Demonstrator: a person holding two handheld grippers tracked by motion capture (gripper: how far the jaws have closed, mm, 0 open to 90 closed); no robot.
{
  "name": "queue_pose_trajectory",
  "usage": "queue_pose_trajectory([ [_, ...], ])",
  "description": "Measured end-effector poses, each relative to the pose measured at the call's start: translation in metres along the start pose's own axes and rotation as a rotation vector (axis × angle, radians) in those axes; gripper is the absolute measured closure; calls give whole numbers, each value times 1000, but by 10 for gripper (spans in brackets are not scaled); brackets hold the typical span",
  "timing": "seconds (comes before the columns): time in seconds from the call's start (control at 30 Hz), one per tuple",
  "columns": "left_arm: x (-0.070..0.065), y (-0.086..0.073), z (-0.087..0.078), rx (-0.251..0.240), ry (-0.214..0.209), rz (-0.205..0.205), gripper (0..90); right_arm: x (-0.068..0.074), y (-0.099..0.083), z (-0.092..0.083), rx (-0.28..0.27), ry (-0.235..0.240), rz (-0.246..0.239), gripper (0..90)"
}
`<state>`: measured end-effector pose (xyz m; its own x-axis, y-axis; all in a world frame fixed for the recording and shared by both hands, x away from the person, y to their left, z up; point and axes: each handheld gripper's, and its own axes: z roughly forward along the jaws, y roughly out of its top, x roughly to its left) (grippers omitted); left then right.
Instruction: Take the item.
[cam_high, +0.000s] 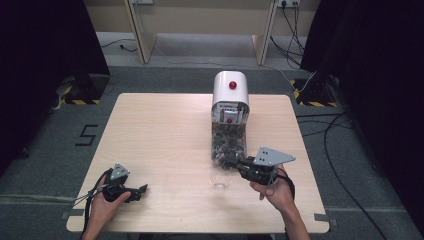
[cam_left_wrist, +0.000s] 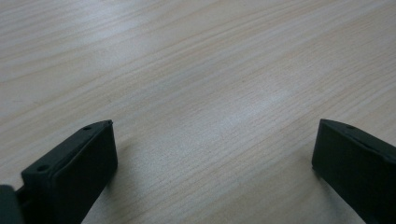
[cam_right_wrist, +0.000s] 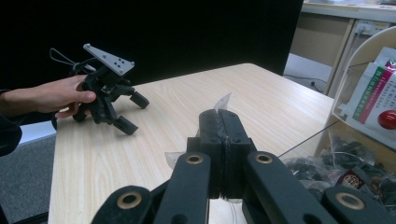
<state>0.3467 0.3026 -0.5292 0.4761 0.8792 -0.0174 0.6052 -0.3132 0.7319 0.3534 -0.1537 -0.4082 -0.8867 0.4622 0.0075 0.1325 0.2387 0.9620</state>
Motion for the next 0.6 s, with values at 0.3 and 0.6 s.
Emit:
queue_pose_trajectory([
  [0.3, 0, 0, 0, 0, 0, 1, 0, 7, -7, 2, 32, 19, -5, 900],
  [0.6, 0, 0, 0, 1, 0, 1, 0, 7, -15, 2, 56, 31, 4, 900],
])
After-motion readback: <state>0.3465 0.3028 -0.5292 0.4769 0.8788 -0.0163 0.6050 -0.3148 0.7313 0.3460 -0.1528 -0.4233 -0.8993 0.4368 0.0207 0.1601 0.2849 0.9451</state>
